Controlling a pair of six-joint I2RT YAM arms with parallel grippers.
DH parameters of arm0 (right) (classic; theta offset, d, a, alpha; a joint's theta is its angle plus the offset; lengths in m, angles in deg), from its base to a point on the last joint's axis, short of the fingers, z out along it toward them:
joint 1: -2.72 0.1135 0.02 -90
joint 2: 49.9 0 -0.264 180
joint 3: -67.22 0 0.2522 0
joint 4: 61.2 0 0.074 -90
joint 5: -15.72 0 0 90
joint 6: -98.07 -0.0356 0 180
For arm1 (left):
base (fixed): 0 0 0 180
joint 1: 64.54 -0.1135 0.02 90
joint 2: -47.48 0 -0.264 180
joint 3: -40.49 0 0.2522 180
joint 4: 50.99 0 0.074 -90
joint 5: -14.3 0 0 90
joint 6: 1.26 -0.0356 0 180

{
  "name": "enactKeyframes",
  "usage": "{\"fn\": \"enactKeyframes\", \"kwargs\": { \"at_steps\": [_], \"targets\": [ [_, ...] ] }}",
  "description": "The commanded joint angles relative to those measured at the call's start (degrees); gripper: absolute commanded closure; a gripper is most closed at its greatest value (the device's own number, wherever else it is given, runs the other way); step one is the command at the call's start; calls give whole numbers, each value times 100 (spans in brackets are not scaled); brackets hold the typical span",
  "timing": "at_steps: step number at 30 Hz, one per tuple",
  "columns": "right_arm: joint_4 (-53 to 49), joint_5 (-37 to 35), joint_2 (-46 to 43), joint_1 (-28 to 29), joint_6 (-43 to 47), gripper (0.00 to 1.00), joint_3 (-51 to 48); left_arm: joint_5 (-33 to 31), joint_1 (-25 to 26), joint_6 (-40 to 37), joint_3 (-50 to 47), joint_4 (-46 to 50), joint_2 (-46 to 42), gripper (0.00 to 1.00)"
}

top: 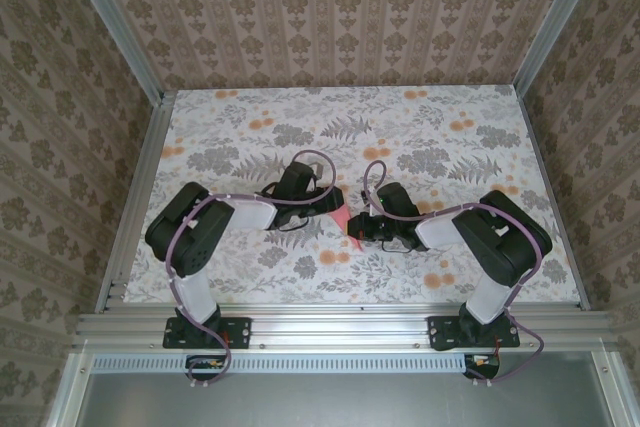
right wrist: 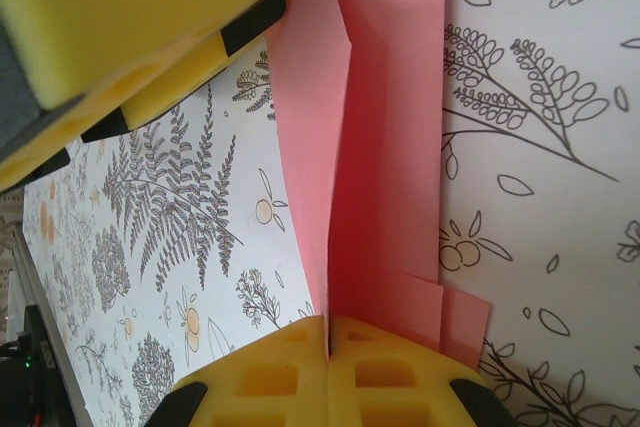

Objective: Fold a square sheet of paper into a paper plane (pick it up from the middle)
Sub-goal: Fold the wing for the fifth time at the center of the table.

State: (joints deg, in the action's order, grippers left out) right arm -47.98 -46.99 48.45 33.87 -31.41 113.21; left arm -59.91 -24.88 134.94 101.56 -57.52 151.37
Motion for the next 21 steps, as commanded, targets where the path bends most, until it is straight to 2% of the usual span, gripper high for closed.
{"fn": "enactKeyframes", "kwargs": {
  "at_steps": [1,21],
  "targets": [
    [-540,-93,238,-13,-7,100,-43,27,-133,-198,118,-54,130,46],
    [-616,-112,250,-66,63,100,-120,626,-727,-607,468,75,530,45]
  ]
}}
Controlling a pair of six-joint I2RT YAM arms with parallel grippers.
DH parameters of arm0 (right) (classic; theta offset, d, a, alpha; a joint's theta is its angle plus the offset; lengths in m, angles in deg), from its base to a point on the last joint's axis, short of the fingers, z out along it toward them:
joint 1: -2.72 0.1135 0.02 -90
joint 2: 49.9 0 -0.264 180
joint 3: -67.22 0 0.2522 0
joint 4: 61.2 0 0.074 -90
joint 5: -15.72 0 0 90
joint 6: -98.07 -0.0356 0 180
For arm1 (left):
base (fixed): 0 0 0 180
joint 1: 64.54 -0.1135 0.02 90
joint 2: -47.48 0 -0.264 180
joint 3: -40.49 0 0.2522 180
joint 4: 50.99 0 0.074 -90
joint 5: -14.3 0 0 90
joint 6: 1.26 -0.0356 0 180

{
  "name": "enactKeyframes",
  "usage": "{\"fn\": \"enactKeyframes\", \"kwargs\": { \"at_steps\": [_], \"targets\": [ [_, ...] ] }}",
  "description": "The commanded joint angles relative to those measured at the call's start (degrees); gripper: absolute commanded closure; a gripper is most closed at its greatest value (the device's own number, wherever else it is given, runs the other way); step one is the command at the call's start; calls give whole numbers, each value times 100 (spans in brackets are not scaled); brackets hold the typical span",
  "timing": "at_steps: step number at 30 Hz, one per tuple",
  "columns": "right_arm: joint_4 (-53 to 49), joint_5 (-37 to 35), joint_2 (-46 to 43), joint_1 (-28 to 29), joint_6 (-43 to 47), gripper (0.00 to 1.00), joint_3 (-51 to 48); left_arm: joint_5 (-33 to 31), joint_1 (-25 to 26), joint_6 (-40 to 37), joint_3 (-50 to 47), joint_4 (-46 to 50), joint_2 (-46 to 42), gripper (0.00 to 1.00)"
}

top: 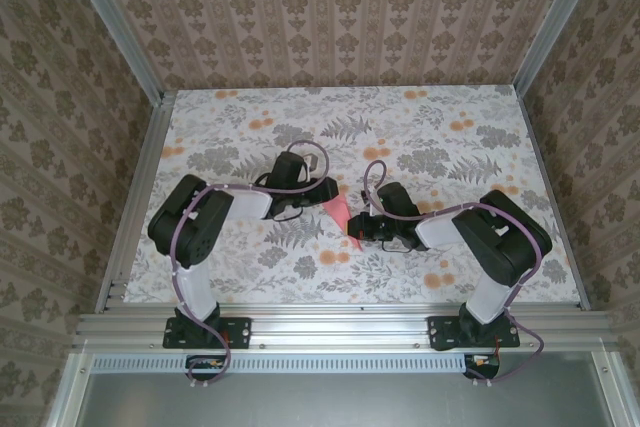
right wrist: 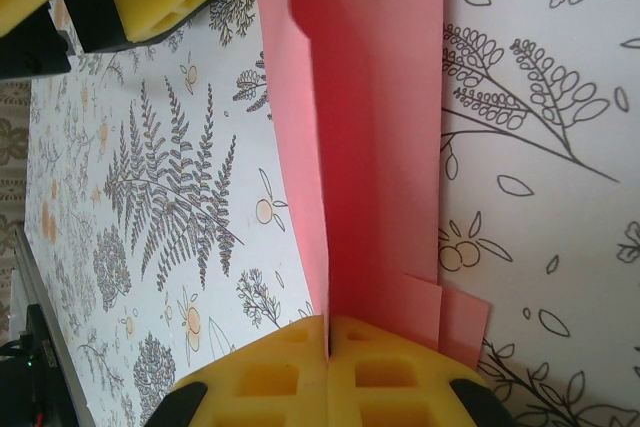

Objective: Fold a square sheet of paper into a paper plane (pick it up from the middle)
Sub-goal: Fold the wing for the fifth time at the center of the table.

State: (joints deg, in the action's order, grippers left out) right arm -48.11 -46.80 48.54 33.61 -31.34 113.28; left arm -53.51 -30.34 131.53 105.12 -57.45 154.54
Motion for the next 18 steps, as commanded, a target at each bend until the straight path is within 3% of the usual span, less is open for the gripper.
{"fn": "enactKeyframes", "kwargs": {
  "at_steps": [1,11,18],
  "targets": [
    [-604,-132,248,-48,57,100,-127,11,-214,-269,96,37,226,45],
    [-556,-129,255,-66,-11,100,-109,324,-545,-404,301,383,-203,44],
    [-539,-103,247,-73,-131,100,-22,135,-251,-424,473,1141,-1072,43]
  ]
}}
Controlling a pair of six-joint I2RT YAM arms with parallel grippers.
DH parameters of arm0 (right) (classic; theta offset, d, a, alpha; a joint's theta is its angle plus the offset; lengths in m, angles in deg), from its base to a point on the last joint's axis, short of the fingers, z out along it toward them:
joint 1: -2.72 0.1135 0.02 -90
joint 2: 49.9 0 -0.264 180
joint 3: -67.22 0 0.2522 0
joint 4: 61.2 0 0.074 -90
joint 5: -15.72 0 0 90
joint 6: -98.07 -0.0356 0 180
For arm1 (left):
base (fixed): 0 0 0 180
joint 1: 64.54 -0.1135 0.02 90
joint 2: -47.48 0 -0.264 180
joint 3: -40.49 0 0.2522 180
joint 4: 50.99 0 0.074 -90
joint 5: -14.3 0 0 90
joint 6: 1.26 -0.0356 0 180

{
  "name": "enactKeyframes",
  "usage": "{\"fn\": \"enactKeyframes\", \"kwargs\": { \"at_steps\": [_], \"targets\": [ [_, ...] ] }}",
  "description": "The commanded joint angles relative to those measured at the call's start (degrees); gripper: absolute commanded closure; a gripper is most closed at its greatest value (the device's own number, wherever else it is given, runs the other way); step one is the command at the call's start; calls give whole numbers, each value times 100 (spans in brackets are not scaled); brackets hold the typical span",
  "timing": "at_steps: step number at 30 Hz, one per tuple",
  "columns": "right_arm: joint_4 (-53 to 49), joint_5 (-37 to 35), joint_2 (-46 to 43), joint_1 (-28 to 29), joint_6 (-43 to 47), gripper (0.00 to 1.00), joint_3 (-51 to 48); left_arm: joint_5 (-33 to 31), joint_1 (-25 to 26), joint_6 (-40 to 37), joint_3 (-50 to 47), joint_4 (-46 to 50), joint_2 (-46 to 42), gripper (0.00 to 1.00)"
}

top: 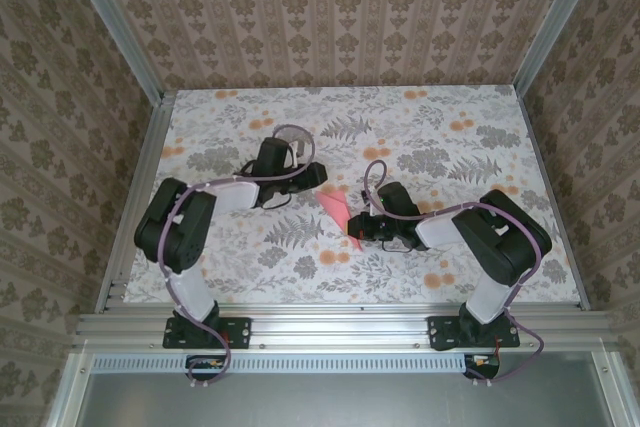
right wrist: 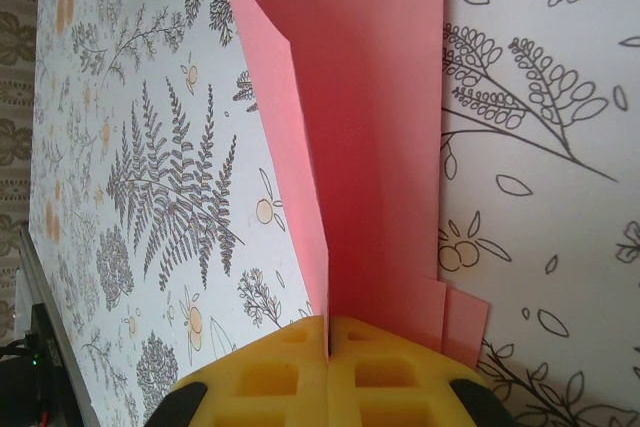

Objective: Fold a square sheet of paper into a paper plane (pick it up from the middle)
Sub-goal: Fold the wing for the fifth time at the center of the table.

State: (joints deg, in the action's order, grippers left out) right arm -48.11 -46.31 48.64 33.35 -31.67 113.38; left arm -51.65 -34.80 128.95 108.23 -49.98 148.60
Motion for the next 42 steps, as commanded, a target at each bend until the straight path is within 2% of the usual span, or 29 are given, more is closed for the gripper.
{"fn": "enactKeyframes", "kwargs": {
  "at_steps": [1,8,15,26,31,36,38,40,42],
  "targets": [
    [-544,-151,232,-49,-116,100,-23,-130,287,-146,122,470,-556,44],
    [-606,-173,31,-57,-251,96,22,-681,1122,132,-370,356,-771,57],
    [-776,-225,-272,-56,-198,92,62,-665,1359,286,-428,79,-313,67],
    [-797,-219,-250,-57,-200,90,91,-648,1354,218,-166,-34,336,67],
    [-1163,-333,-615,-73,-101,83,108,-667,1359,196,-34,69,608,67],
    [-1954,-829,-1371,-119,128,71,47,-639,1359,232,-63,65,637,67],
    [-2199,-893,-1692,-128,272,73,47,-604,1355,222,-45,84,646,67],
    [-2220,-655,-1847,-119,360,83,64,-587,1359,216,-26,98,638,67],
    [-2090,-268,-1847,-94,355,89,127,-570,1359,202,-5,115,628,67]
  ]
}}
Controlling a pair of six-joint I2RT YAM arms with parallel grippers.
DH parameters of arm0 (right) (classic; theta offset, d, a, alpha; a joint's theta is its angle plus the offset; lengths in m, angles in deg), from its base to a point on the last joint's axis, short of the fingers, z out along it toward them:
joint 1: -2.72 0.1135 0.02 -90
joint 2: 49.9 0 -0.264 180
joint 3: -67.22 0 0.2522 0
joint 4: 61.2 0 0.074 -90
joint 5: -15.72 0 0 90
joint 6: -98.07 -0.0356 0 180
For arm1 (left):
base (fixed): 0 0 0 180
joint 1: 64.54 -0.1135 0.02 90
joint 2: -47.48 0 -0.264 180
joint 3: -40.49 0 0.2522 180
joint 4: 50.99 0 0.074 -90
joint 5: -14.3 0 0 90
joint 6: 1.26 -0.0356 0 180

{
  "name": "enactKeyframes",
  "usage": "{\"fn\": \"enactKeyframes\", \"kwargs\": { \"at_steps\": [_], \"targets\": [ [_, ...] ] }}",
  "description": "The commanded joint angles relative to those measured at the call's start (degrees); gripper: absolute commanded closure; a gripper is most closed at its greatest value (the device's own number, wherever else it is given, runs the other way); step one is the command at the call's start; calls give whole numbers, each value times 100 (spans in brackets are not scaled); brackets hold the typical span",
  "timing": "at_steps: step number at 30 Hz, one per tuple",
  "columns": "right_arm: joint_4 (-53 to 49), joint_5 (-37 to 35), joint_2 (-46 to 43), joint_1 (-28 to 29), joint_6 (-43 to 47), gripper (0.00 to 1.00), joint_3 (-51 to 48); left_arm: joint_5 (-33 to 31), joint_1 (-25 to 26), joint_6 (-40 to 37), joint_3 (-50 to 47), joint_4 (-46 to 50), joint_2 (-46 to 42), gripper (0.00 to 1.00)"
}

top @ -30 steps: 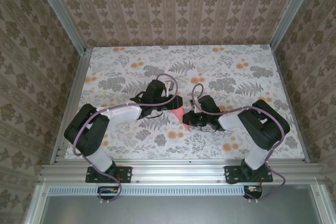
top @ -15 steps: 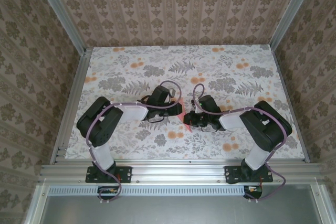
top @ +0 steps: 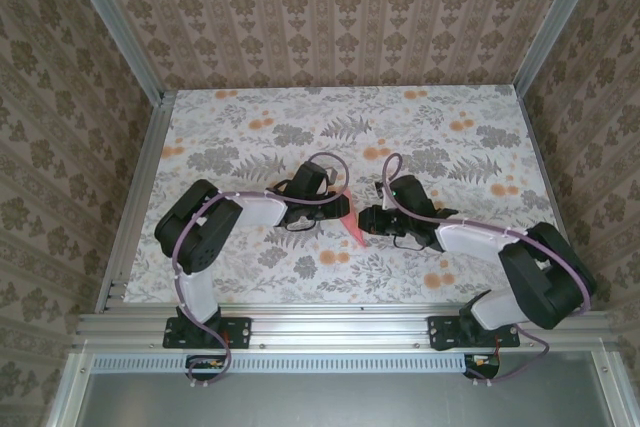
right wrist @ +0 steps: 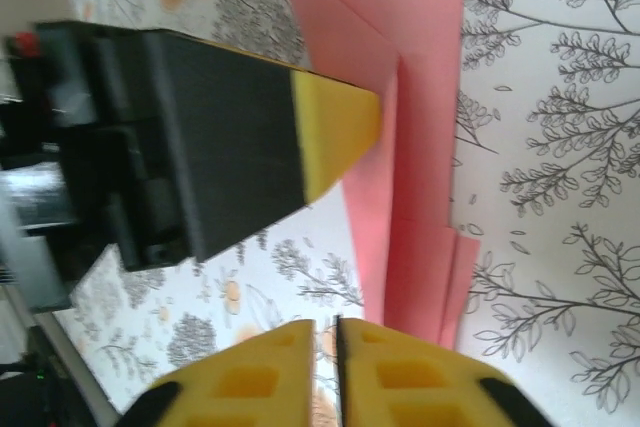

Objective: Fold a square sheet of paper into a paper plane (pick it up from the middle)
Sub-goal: Fold the wing for the fifth time at the center of the table.

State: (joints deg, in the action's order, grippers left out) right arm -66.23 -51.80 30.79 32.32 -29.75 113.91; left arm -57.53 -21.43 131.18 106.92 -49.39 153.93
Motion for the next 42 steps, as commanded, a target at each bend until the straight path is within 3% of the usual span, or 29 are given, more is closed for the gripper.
{"fn": "enactKeyframes", "kwargs": {
  "at_steps": [1,5,20,36,42],
  "targets": [
    [-228,483,-51,35,136,91,150,26,22,-18,137,65,87,67],
    [-279,750,386,124,59,97,454,44,28,-34,187,117,95,67],
    [-560,955,1498,29,-212,99,836,91,31,-91,147,200,86,67],
    [-823,1514,1546,-15,-243,98,495,-16,4,-20,126,399,112,68],
    [-1271,1014,1633,-25,17,98,522,11,-1,0,138,395,121,68]
  ]
}}
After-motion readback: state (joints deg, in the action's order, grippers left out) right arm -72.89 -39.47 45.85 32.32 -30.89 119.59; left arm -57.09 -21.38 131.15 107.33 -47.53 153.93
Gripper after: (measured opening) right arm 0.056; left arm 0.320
